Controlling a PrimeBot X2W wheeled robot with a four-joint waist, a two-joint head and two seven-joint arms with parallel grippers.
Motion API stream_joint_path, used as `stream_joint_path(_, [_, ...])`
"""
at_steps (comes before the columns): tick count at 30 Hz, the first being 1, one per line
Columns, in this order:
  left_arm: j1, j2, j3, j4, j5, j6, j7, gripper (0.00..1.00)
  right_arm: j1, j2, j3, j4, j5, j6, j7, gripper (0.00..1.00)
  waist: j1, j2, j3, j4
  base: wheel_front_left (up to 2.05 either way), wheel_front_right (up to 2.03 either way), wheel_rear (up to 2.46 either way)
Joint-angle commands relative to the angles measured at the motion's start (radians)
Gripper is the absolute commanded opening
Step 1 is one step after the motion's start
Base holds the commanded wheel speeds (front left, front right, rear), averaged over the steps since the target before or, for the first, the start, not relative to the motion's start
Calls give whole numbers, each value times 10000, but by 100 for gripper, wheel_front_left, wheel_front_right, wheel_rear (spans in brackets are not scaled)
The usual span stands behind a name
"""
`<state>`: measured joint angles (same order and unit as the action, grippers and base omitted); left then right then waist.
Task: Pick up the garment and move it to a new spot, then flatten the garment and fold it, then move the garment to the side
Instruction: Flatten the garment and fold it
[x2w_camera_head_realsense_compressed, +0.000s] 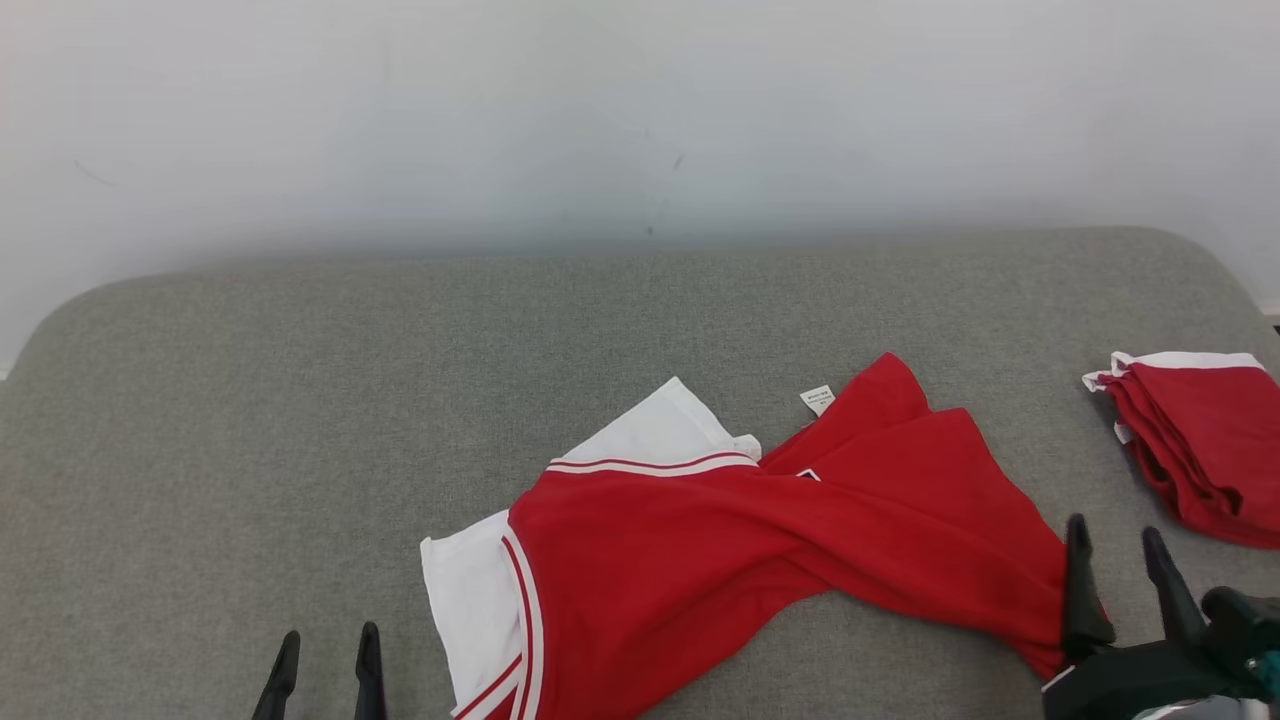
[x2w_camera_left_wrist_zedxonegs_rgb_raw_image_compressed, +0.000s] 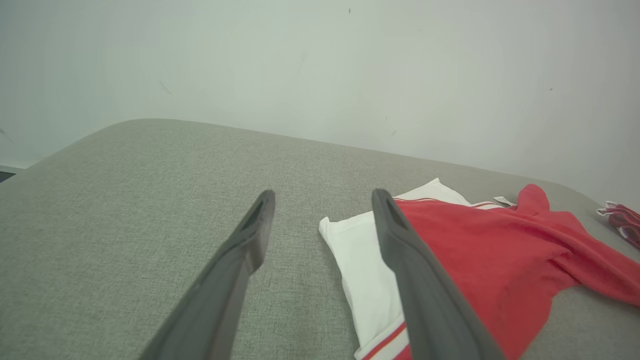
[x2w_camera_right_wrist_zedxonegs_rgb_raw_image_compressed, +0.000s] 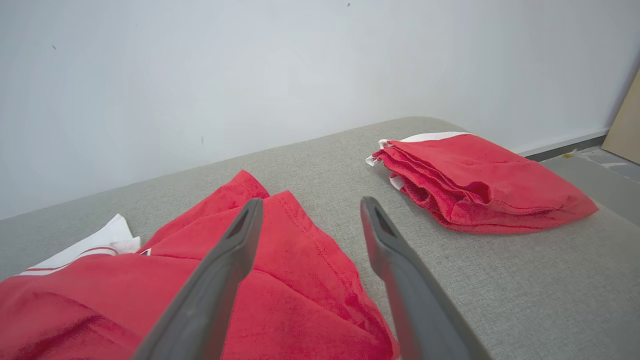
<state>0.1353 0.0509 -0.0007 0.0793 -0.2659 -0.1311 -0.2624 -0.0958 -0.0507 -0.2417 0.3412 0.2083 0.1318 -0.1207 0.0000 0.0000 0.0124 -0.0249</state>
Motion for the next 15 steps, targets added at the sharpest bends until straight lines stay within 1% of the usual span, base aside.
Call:
stream_joint_path(1, [87,-10,10,28,-61,10,-33,100,261,2,399,-444,-205,-21,-351,100,0,0,-60,-15,0,0,0])
stream_joint_path(7, [150,-10,44,82,-81,10,-33,100,888,-1,1465,-1578,-701,-21,-1026,100,0,0,-161,-36,0,0,0])
stream_joint_path(12, [187,-10,77,118,-89,10,-33,100,1311,-35,1829,-1819,-1015,-21,-1157,100,0,0,-205,-56,0,0,0])
stream_joint_path(15, [246,-10,98,131,-53,10,-33,100,1550,-26,1775,-1778,-1052,-21,-1134,100,0,0,-205,-85,0,0,0])
